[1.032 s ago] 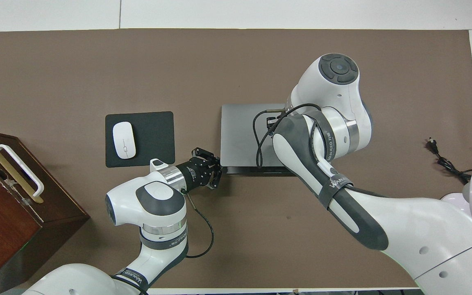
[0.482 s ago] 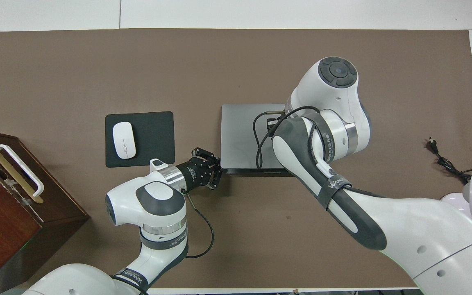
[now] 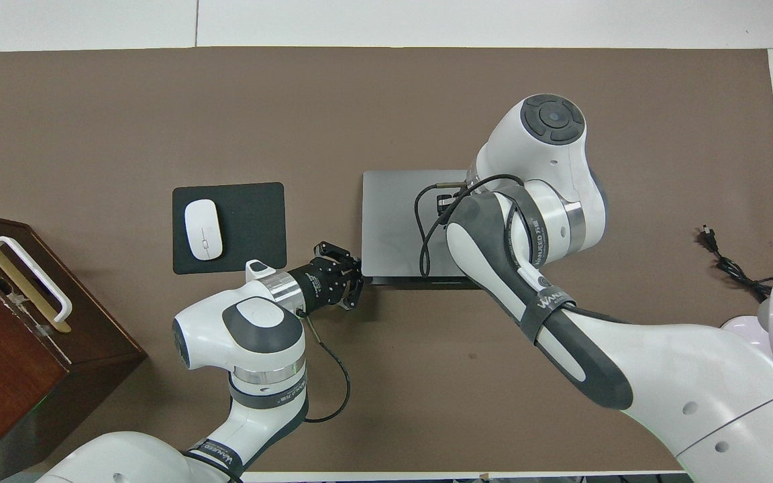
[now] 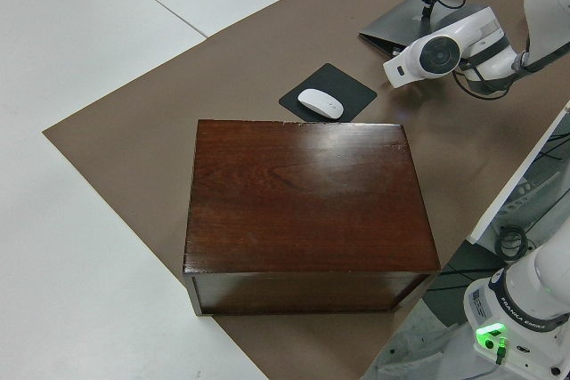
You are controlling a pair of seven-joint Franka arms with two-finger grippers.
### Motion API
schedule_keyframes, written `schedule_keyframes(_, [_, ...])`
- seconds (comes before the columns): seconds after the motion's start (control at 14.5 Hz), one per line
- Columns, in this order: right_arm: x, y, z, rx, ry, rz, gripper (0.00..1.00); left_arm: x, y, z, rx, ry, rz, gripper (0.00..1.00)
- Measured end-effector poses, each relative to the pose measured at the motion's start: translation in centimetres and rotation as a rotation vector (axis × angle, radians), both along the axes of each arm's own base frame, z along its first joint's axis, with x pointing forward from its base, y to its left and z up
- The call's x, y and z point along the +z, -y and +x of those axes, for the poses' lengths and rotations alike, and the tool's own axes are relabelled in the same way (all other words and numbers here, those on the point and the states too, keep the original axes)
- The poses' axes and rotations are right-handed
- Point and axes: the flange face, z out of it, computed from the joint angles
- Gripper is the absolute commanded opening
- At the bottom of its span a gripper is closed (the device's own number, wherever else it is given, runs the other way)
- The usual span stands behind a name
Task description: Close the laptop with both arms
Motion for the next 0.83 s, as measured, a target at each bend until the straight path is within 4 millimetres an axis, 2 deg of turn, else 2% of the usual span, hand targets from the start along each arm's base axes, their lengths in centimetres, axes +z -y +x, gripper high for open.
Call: schedule_keyframes(0.83, [-0.36, 0.06, -0.20, 0.000, -0.008, -0.003, 0.00, 0.00, 0.00, 0.00, 0.000, 0.000, 0.000, 0.00])
